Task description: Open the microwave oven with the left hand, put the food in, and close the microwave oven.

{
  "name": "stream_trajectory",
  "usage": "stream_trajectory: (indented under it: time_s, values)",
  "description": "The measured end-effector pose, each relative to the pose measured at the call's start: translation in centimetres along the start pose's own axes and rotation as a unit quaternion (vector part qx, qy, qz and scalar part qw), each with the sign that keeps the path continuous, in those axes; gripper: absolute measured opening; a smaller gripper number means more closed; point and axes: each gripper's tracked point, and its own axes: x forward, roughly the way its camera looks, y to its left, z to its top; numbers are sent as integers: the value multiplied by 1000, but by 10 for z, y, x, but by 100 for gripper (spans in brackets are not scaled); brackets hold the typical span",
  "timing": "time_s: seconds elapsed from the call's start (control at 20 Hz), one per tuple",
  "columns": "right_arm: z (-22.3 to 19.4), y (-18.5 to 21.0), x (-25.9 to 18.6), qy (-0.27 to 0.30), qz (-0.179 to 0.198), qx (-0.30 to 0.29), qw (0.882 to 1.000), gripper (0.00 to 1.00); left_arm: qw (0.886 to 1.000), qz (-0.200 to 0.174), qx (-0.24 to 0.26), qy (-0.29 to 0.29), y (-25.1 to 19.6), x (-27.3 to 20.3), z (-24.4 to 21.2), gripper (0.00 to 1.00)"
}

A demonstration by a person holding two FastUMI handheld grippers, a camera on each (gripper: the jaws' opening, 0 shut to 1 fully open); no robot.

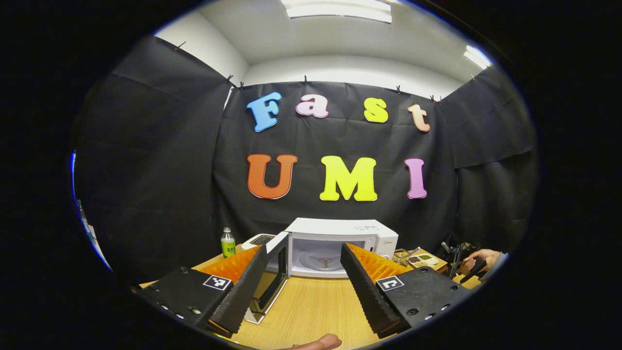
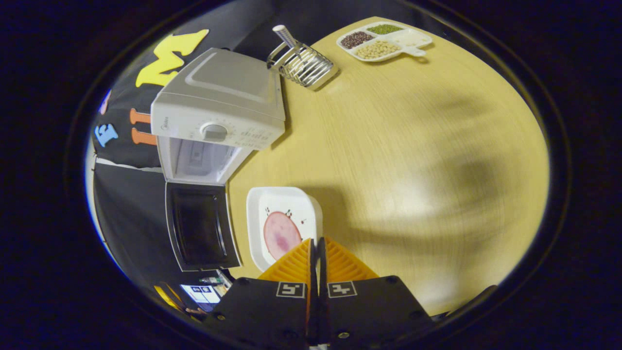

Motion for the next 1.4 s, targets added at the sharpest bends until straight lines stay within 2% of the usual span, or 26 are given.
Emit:
stream_trajectory:
  time_s: [0.4, 0.6, 0.9, 1.2, 1.4]
  values:
    - [-16, 75, 21, -70, 27, 50, 996, 4, 1000, 18, -17, 8, 40, -1, -11, 93]
    - [-11, 107, 45, -114, 33, 92, 989, 4, 1000, 29, -8, 7, 58, -8, -12, 93]
    - [1, 149, 94, -184, 42, 197, 962, 4, 1000, 15, -1, 4, 66, -20, -18, 93]
    - [15, 189, 138, -260, 45, 238, 935, 4, 1000, 14, 4, 19, 75, -29, -35, 92]
    - [18, 210, 167, -288, 42, 253, 923, 5, 1000, 8, 7, 17, 75, -31, -36, 93]
